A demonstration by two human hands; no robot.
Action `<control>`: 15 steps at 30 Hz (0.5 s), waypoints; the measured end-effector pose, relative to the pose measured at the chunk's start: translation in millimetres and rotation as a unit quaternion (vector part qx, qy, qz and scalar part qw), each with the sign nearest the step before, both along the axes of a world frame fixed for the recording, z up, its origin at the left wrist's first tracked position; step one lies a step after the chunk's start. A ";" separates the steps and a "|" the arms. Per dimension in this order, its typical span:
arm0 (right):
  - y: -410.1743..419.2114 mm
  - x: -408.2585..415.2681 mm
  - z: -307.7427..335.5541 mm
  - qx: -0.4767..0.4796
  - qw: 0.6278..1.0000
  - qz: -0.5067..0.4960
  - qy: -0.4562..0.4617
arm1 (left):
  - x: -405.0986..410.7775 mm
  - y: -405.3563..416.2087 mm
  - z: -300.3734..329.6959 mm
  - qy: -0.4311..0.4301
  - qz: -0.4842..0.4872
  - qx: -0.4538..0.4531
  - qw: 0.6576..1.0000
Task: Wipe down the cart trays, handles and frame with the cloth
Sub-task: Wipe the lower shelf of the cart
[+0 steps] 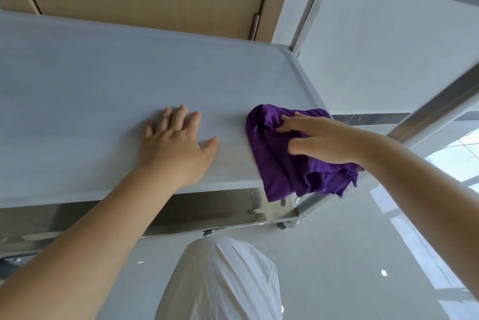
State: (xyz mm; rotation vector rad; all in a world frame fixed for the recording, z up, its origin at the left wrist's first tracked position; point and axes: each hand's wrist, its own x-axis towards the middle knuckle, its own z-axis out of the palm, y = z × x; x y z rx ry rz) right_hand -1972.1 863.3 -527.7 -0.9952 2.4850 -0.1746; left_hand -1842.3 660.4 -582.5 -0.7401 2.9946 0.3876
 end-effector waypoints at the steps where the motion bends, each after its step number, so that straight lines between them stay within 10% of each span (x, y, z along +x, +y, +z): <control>1: -6.0 4.5 -2.5 -0.012 1.000 -0.021 -0.008 | -1.6 2.0 2.0 -0.003 0.006 -0.009 1.000; 15: -14.4 -15.2 -41.8 -0.004 0.993 0.020 0.118 | -58.6 46.9 -1.0 0.043 0.003 -0.014 0.999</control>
